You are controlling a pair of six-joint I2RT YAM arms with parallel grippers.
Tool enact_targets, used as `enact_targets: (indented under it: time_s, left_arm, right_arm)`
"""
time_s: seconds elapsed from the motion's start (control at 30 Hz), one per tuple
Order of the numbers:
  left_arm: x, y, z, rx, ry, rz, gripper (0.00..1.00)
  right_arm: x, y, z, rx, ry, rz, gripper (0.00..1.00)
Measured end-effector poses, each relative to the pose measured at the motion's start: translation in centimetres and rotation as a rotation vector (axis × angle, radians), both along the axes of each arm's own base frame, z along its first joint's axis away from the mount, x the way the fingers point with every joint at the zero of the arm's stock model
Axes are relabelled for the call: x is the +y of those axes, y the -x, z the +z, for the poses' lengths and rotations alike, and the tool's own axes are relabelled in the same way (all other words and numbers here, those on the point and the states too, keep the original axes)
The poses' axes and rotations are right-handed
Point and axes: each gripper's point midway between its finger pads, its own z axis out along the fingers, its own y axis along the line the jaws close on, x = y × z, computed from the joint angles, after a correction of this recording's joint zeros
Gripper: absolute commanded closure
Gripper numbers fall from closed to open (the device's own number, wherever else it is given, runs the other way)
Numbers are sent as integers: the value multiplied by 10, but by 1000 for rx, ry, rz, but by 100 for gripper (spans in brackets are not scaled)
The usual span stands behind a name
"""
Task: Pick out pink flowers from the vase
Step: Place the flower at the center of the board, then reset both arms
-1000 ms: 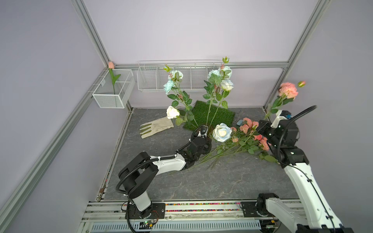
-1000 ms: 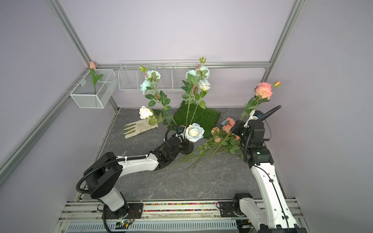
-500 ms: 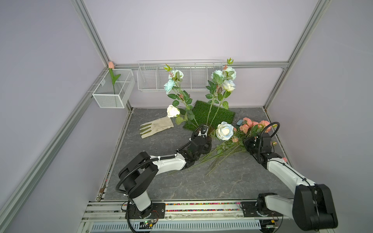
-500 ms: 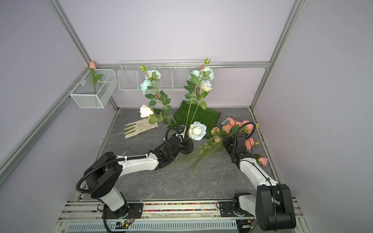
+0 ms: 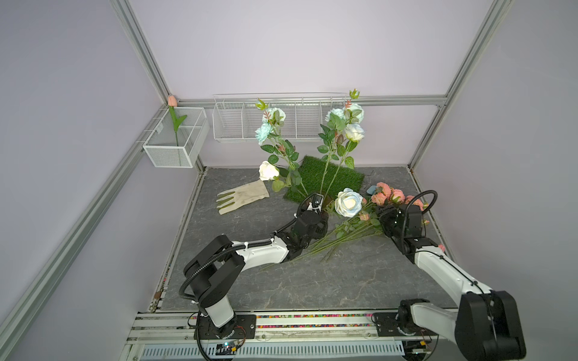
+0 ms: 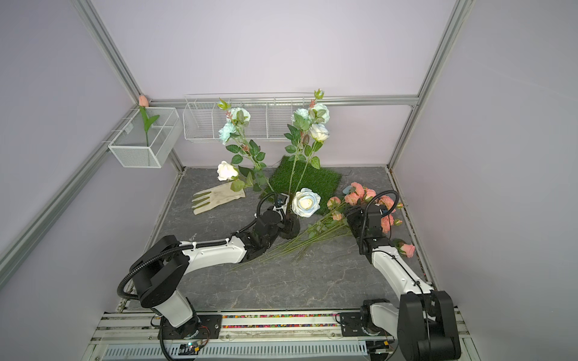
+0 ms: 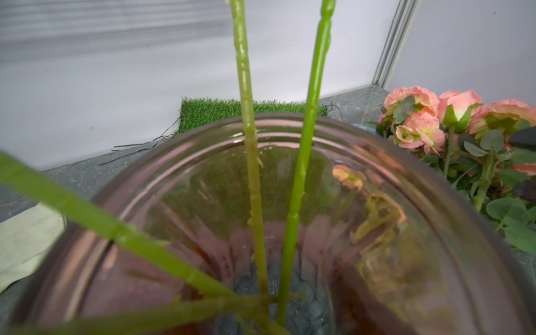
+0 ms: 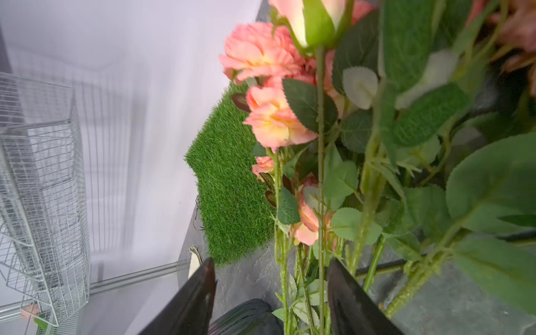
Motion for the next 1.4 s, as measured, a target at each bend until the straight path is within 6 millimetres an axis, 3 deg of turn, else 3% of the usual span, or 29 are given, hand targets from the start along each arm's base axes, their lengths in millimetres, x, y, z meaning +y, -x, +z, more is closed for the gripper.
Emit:
enact_targets:
  time_s: [0.03, 0.13, 0.27, 0.3, 0.7, 0.8, 0.9, 1.4]
  left_arm:
    - [0, 0, 0, 0, -4, 0, 97]
    - [0, 0, 1, -1, -13, 1, 67]
    - [1, 1, 2, -2, -28, -4, 36]
    - [2, 1, 2, -2, -33, -5, 33]
    - [15, 10, -7, 34, -147, -18, 26]
    - [17, 12, -9, 41, -163, -20, 18]
    - [19, 13, -11, 51, -176, -19, 16]
    - [33, 22, 2, 71, -194, -13, 11]
  right_arm:
    - [-2, 2, 7, -15, 23, 1, 32]
    - [-9, 8, 20, -36, 86, 2, 29]
    - [-16, 18, 21, -21, 151, -3, 18]
    - [-17, 20, 21, -18, 167, -1, 17]
    - [-23, 32, 22, 12, 279, 32, 13]
    - [-23, 33, 19, 22, 290, 40, 12]
    - [-23, 34, 19, 29, 301, 47, 11]
    - [-28, 34, 19, 47, 327, 46, 7]
